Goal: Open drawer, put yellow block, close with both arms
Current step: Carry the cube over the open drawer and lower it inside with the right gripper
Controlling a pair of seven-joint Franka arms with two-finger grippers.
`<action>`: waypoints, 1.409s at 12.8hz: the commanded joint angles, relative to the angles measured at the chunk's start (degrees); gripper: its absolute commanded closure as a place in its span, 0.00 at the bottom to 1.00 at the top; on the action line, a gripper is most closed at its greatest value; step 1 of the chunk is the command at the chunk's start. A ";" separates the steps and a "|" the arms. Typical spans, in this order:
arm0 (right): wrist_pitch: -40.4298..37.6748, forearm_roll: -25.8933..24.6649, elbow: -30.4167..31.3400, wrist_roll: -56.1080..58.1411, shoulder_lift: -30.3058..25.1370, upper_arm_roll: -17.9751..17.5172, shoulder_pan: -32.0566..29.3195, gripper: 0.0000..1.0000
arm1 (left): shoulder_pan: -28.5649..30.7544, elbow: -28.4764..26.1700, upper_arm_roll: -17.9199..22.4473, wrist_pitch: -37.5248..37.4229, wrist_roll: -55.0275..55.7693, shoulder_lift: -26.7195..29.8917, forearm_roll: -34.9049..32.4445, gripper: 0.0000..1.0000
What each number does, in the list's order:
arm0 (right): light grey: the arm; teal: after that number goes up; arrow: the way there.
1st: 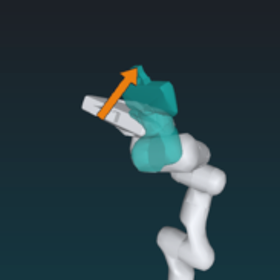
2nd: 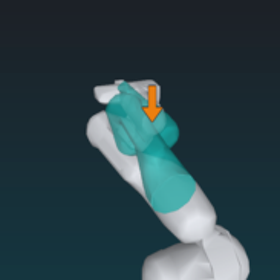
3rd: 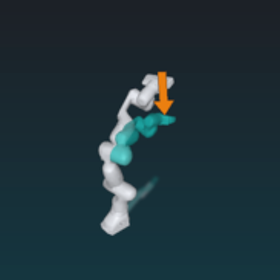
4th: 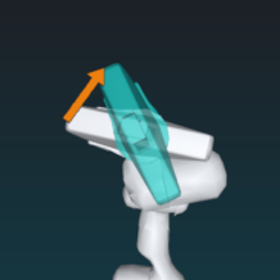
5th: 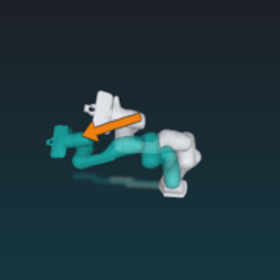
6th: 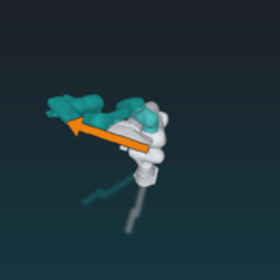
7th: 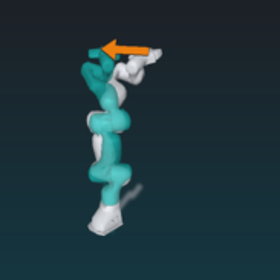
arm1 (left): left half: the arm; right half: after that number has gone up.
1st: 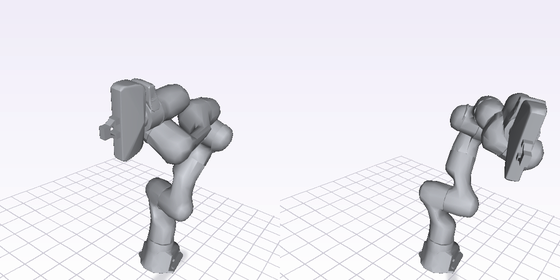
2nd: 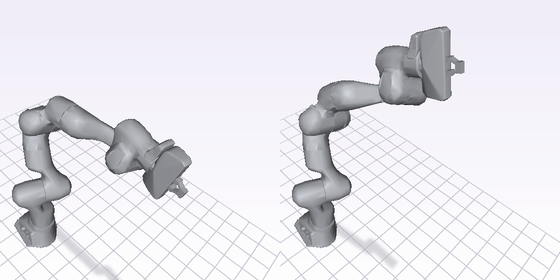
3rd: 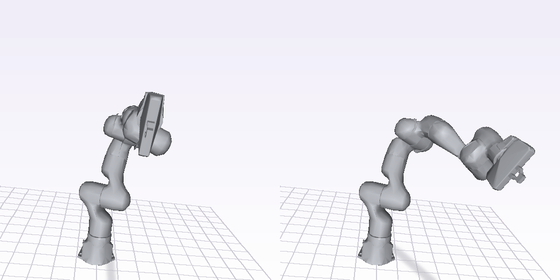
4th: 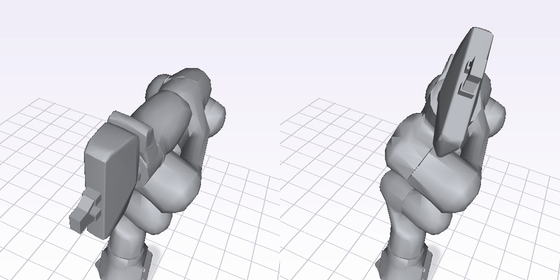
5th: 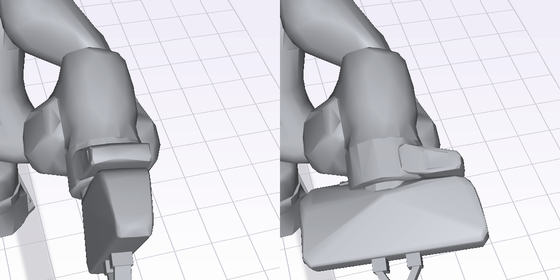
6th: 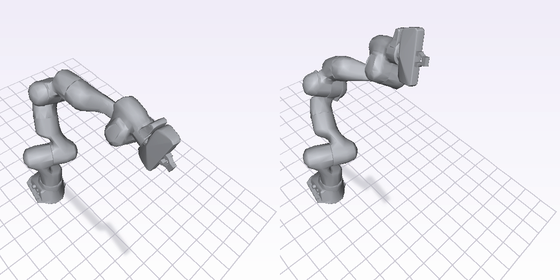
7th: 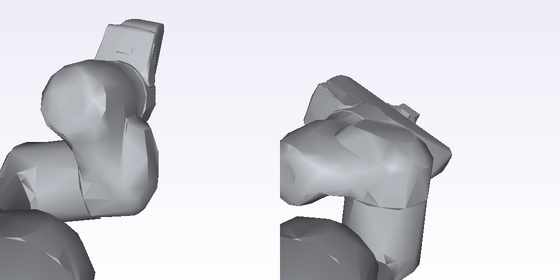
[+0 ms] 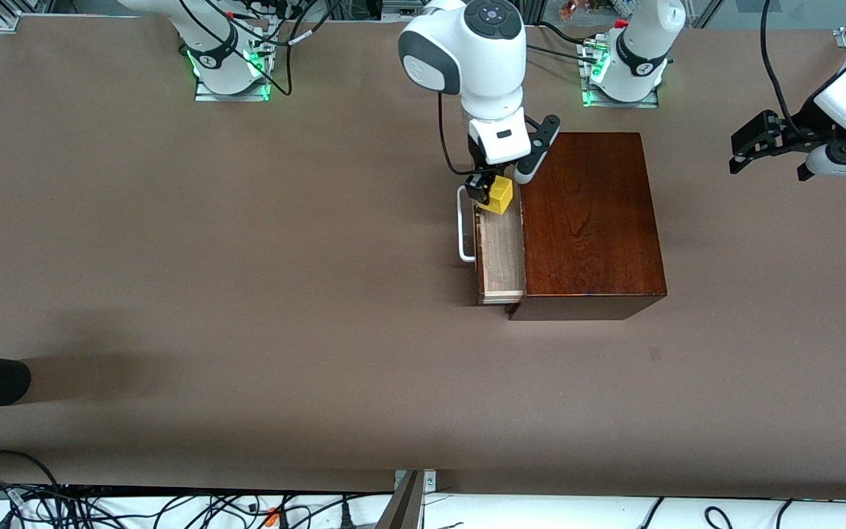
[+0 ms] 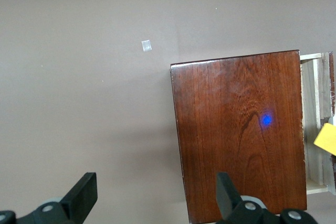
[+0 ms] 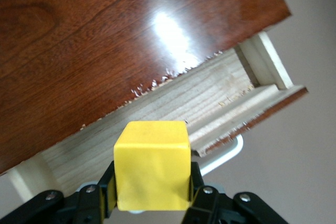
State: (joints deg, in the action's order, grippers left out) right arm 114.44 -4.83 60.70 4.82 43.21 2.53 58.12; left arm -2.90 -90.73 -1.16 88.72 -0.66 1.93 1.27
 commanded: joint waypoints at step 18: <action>2.72 -7.12 -2.34 13.81 7.15 0.46 2.26 0.55 | 1.06 2.93 -0.16 -1.01 0.05 -1.85 1.63 0.00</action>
State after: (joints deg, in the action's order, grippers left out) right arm 117.92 -10.62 60.26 18.03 48.92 2.55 59.97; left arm -2.23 -89.60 -1.01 88.68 -0.59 1.03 1.41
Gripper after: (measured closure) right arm 0.445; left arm 0.000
